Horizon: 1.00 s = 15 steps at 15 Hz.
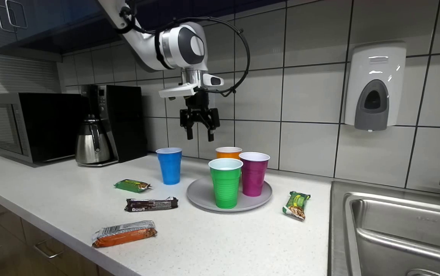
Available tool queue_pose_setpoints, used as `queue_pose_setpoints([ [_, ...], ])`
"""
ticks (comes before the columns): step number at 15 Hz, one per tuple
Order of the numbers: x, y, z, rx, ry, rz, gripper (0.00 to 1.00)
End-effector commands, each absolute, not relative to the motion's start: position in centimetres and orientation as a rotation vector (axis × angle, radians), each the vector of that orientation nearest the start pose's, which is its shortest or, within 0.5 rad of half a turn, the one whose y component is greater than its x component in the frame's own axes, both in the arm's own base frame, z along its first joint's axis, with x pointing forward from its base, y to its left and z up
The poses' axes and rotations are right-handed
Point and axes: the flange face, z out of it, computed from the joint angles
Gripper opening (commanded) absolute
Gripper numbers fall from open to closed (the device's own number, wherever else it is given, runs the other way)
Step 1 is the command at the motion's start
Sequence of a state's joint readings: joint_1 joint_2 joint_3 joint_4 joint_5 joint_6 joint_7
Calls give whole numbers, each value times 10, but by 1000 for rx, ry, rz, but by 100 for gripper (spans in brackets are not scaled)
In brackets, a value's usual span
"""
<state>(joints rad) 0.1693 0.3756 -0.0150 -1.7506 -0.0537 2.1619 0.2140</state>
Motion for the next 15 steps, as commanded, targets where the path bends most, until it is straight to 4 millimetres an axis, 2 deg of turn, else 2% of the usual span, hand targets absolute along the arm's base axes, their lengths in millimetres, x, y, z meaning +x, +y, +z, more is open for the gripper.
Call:
queue_pose_setpoints([
  [1,655,90,362,-3207,101,-89,100],
  [15,680,70,344,-3211,174,-82,100],
])
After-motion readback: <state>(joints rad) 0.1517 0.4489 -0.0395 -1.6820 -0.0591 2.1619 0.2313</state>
